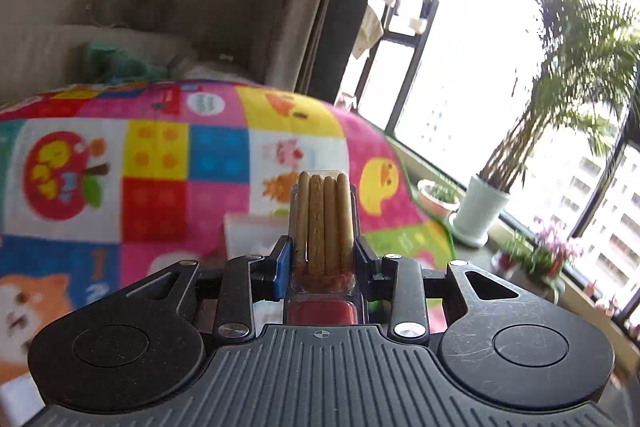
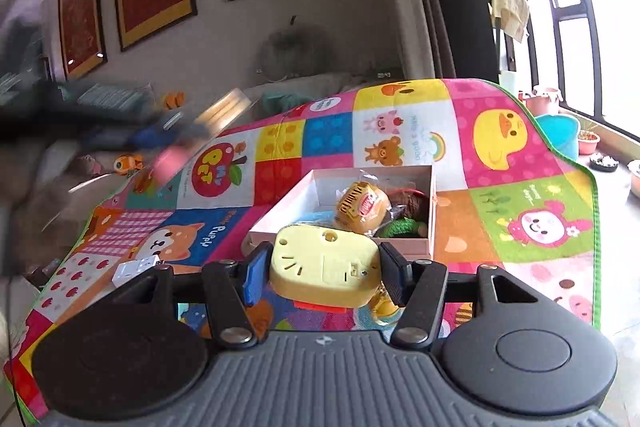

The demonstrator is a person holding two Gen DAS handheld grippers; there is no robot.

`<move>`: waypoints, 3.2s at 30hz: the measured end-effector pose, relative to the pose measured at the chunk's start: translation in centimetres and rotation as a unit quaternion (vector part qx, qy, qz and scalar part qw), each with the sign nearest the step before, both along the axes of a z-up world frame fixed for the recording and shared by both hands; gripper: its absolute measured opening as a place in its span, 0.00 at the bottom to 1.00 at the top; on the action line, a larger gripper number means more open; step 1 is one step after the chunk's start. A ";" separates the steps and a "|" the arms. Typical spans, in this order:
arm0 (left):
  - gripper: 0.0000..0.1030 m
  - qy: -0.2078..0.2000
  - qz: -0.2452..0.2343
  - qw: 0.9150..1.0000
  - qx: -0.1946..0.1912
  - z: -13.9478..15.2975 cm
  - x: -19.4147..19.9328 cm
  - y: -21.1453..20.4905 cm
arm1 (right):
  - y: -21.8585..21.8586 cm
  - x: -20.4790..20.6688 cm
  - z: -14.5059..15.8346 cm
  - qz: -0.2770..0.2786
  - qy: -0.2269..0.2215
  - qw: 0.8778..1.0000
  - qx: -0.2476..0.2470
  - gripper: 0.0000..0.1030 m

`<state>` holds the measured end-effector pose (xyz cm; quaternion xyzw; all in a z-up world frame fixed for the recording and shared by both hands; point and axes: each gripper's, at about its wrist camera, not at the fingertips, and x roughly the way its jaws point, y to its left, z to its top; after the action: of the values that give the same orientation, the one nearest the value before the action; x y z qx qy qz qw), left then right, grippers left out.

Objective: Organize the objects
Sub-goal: 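Drop biscuit pack in box with left tool while right tool drops yellow toy, then grasp the pink pig toy with teal top with the left tool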

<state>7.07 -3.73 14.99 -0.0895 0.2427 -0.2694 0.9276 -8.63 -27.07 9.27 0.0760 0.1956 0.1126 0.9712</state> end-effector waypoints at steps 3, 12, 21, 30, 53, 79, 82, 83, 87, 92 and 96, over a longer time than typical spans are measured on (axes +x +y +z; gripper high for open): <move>0.36 -0.001 0.008 1.000 -0.009 -2.3 4.2 -3.1 | -0.6 0.3 -0.4 -0.008 0.004 1.000 0.004 0.55; 0.35 0.050 0.037 0.996 0.061 -8.5 8.2 -5.3 | -1.8 1.3 -2.3 -0.025 0.021 0.999 -0.021 0.55; 0.34 0.025 0.051 0.998 -0.033 -4.6 2.1 2.8 | -1.3 3.1 -0.7 -0.019 0.016 0.999 -0.030 0.55; 0.34 0.041 0.045 0.995 0.073 -8.5 -6.7 8.9 | 0.1 13.0 9.0 -0.003 -0.035 0.999 -0.017 0.55; 0.34 0.061 0.260 0.962 0.055 -10.6 -7.9 23.6 | 12.8 10.0 -2.0 0.092 0.074 0.979 -0.164 0.86; 0.43 0.002 -0.100 0.939 0.330 -10.5 -6.5 7.1 | 8.8 6.8 -7.8 0.098 0.134 0.983 -0.083 1.00; 0.43 0.025 -0.086 0.948 0.305 -10.3 -4.9 6.7 | 8.2 7.4 -8.2 0.099 0.153 0.981 -0.060 1.00; 0.43 0.029 -0.084 0.951 0.297 -10.2 -4.5 6.6 | 8.1 7.3 -8.2 0.099 0.152 0.982 -0.056 1.00; 0.43 0.042 -0.083 0.953 0.288 -9.8 -3.2 6.2 | 8.2 7.2 -8.2 0.100 0.150 0.982 -0.056 1.00; 0.42 0.042 -0.089 0.950 0.295 -9.7 -2.7 5.5 | 8.3 7.1 -8.2 0.099 0.152 0.982 -0.060 1.00; 0.42 0.039 -0.100 0.945 0.309 -9.8 -3.2 5.4 | 8.5 7.1 -8.3 0.097 0.152 0.981 -0.064 1.00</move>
<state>3.87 1.62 5.21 0.2159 0.3579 -0.2683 0.8679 -1.53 -18.61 1.01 0.0108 0.3546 0.1810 0.9172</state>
